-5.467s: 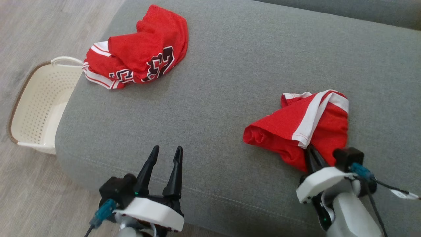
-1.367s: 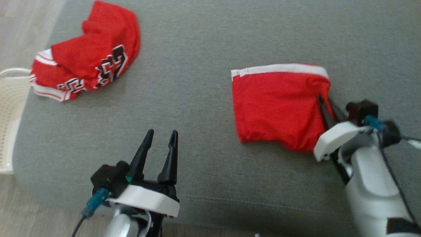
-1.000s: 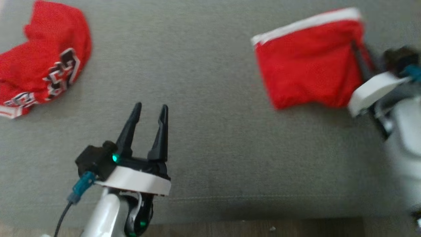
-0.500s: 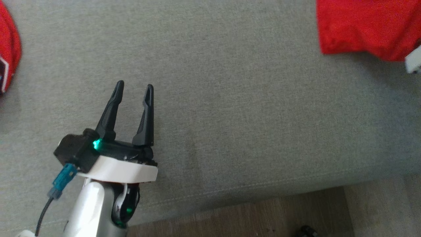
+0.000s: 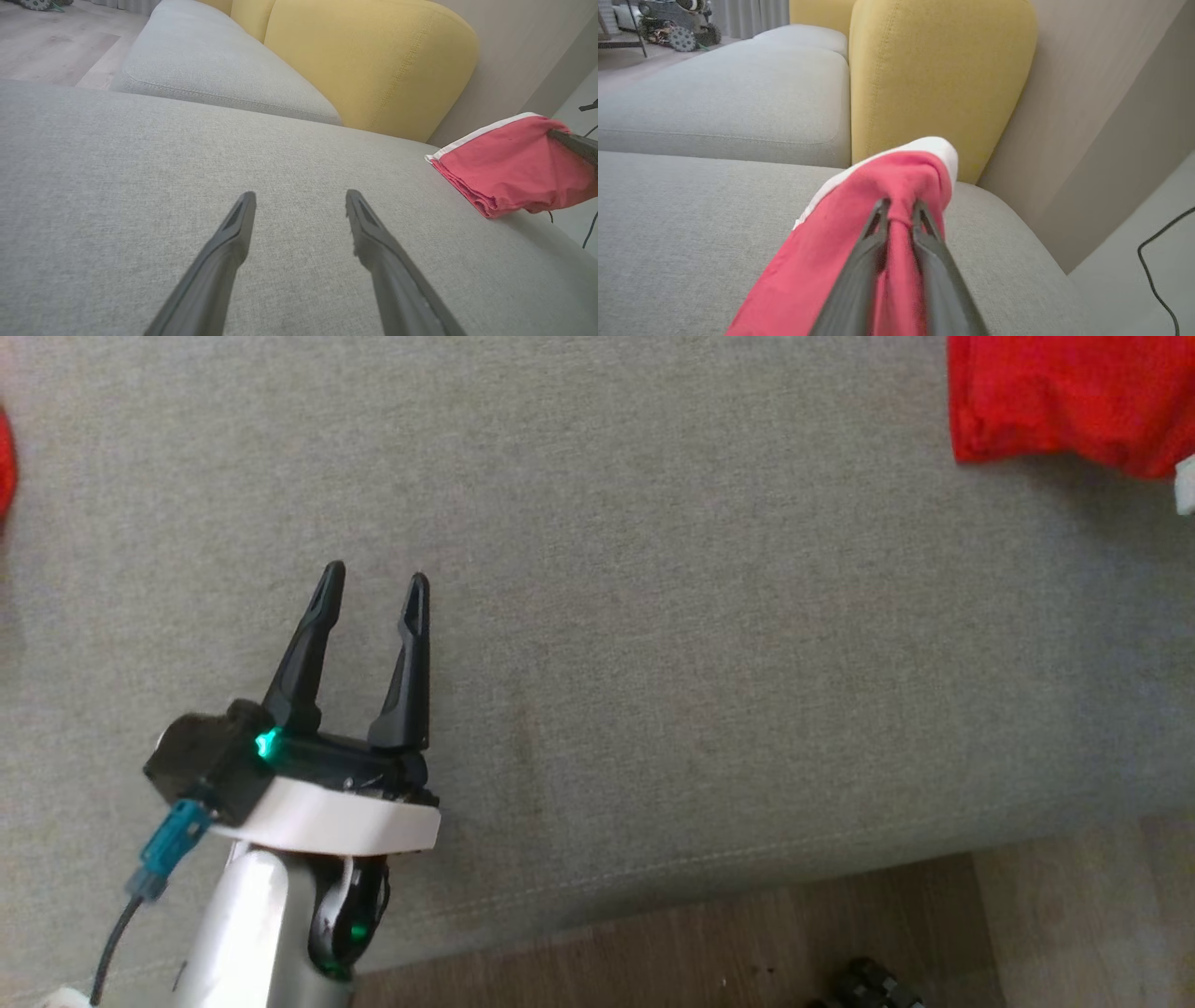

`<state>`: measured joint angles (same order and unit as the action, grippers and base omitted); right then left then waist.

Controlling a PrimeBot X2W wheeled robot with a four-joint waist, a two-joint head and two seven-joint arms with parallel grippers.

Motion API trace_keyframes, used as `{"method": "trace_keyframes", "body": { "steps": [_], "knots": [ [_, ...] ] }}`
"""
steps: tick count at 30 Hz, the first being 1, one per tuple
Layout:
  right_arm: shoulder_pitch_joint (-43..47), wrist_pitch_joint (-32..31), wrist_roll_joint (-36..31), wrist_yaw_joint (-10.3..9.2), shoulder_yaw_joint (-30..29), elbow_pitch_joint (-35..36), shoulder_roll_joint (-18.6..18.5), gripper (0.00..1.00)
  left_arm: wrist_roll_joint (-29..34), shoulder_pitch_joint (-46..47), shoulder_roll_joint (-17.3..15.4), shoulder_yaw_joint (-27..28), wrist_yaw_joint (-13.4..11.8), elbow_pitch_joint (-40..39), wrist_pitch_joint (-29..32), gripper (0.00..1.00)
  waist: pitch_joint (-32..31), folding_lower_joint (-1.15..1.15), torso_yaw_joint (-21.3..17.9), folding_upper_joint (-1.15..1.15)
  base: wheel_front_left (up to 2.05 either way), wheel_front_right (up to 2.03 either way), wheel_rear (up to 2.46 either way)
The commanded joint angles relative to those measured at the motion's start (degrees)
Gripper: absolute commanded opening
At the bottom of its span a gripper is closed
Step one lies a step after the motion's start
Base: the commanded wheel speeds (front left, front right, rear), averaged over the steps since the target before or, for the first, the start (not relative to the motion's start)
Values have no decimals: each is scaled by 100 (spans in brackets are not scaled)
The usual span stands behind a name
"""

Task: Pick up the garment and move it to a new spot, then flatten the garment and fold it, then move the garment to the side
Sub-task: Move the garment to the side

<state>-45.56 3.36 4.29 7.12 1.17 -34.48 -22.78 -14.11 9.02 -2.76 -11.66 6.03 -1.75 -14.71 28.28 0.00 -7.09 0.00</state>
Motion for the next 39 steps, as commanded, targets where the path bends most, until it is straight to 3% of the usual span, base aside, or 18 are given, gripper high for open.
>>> {"method": "trace_keyframes", "body": {
  "steps": [1,10,18,30,39],
  "knots": [
    [136,-25,21,36,17,270,17,100,-5,74,-11,209,1,-161,-29,100,-29,0,26,0,0,0,0],
    [326,-195,73,36,-40,843,166,100,-253,54,-11,95,-94,-3,-29,100,-375,0,286,0,0,0,0],
    [671,-44,256,36,50,1486,649,100,-527,-60,-11,0,-312,67,-29,100,-1012,0,624,0,0,0,0],
    [2368,819,58,36,364,2189,1683,100,-699,-498,-11,-116,-656,96,-29,100,-2183,0,1239,0,0,0,0],
    [3638,1109,-292,36,462,2458,1979,100,-400,-1003,-11,-157,-754,273,-29,100,-2738,0,1473,0,0,0,0]
  ]
}}
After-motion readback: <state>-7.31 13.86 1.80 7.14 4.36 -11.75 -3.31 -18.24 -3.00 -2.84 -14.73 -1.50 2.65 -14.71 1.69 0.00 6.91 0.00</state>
